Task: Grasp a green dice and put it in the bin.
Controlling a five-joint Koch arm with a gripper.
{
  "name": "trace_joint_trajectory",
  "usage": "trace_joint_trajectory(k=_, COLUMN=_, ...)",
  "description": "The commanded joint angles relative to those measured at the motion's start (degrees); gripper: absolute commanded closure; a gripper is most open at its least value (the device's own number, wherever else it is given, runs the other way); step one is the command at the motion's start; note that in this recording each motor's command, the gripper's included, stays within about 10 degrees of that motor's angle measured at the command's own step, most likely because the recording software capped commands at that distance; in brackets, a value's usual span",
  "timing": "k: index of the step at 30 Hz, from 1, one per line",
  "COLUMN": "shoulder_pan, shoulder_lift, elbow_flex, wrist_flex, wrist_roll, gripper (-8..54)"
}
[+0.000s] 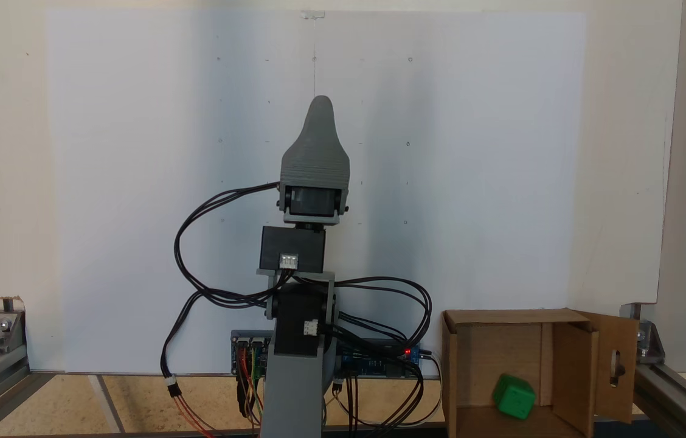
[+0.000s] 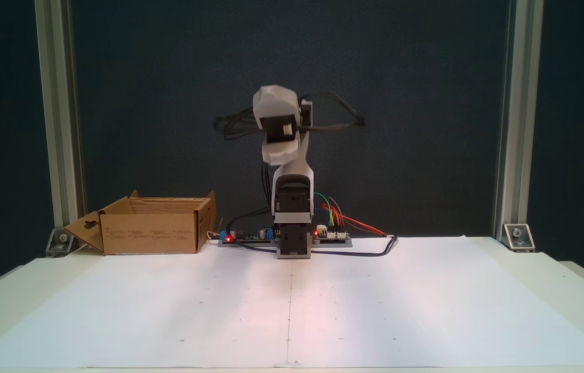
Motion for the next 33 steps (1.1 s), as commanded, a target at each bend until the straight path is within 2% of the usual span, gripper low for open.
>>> trace_joint_trajectory(k=1, shoulder_pan=-0.7, shoulder_lift=6.8, elbow_flex=0.4, wrist_flex=-9.5, wrist_roll=1.2, gripper=0.4)
trace_joint_trajectory(k=9, shoulder_pan=-0.9, shoulder_lift=6.9, elbow_flex=16.4, wrist_flex=-28.1, wrist_roll=1.0, gripper=1.7)
trace_joint_trajectory(k=21, shoulder_pan=-0.9, shoulder_lift=6.9, elbow_flex=32.6, wrist_flex=-54.6, wrist_roll=0.5, gripper=2.5)
trace_joint_trajectory(k=33, shoulder_pan=-0.8, shoulder_lift=6.9, elbow_flex=45.0, wrist_flex=-61.5, wrist_roll=0.5, gripper=2.4)
